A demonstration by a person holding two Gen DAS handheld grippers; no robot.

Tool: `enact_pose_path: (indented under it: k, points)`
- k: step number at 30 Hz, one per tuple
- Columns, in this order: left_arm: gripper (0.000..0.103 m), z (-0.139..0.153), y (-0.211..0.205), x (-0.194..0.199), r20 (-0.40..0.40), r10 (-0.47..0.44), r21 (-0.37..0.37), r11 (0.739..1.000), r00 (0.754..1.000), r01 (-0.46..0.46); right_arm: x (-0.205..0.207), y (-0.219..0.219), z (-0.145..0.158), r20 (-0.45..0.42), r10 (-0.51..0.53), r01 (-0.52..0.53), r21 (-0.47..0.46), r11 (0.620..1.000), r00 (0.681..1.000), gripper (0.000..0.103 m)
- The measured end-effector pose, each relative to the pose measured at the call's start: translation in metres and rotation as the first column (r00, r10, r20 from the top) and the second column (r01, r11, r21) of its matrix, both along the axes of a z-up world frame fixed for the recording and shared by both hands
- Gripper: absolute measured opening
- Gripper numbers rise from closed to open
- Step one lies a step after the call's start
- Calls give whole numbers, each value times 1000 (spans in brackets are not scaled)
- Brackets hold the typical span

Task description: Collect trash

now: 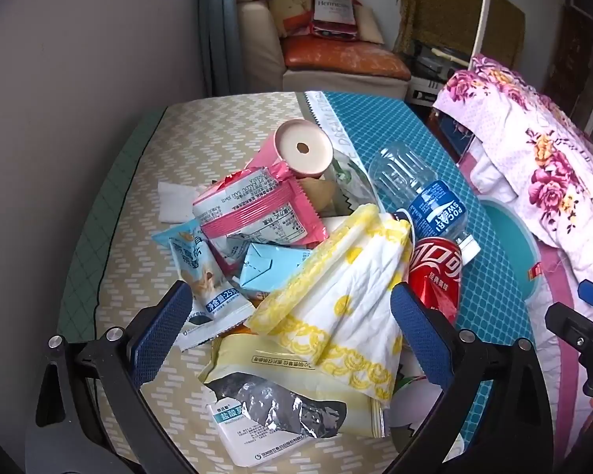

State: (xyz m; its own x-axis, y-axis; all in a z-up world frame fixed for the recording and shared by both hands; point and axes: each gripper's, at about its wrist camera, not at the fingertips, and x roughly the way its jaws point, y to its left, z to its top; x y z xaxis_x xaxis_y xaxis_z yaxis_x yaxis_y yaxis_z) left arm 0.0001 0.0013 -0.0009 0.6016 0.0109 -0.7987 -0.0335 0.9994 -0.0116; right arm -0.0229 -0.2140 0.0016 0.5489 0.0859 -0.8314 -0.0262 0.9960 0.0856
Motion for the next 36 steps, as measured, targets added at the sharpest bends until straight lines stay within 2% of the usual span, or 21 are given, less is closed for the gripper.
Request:
enact_pose_path:
  k: [4, 10, 36]
  points:
    - [100, 1, 10, -1, -3, -7, -69, 998, 1000, 7, -1, 3, 4, 11, 45, -45, -10, 999, 999, 97]
    - [100, 3, 3, -4, -1, -11, -28, 1000, 1000, 11, -4, 8, 2, 37, 50, -48, -55, 997, 998, 97]
    - [100, 0, -4, 6, -40, -34, -15, 999, 999, 33, 9, -21, -6, -33, -6, 6, -3, 1000, 999, 97]
